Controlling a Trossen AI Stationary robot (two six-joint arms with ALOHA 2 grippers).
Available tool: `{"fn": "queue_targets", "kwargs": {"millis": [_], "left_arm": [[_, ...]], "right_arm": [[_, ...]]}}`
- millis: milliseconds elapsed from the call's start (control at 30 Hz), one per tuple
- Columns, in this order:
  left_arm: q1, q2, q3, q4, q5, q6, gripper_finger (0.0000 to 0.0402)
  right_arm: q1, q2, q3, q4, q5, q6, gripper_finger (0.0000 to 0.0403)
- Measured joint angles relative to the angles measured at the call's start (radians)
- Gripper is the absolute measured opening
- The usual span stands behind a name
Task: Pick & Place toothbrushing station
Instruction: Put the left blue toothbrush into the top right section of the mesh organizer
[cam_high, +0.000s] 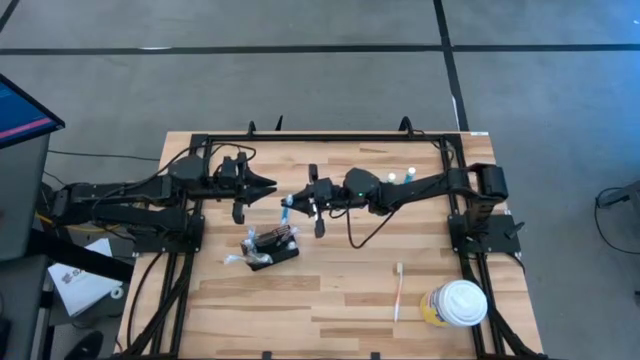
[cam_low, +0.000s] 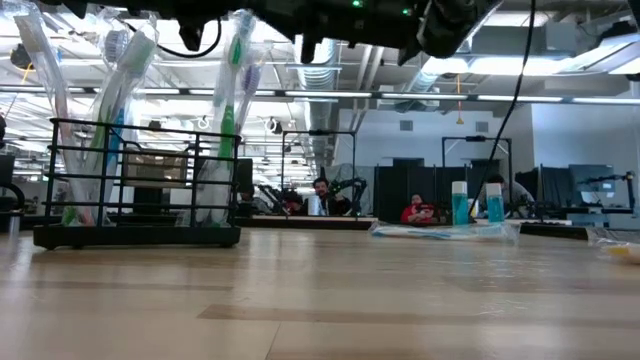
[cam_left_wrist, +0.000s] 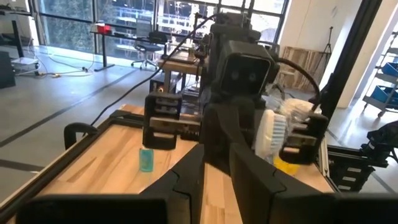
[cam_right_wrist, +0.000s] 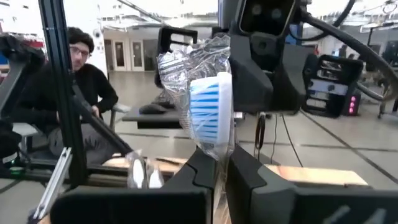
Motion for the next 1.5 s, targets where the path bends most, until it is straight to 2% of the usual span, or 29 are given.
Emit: {"fn": "queue_targets", "kwargs": {"millis": [700,1067,1500], "left_arm": [[0.0,0.0,0.0,-0.007,0.0,0.0,0.0072],[0.0,0.0,0.0,-0.009,0.0,0.0,0.0072],[0.0,0.0,-0.047,0.003,-0.009,0.001,0.0072]], "right_arm": [[0.0,0.019,0.01,-0.07,0.0,-0.054,0.0006],[0.001,0.153,0.011,0.042,-0.047,-0.052,0.0006],[-0.002,0.157,0.011,0.013,-0.047,-0.053,0.0012]]}}
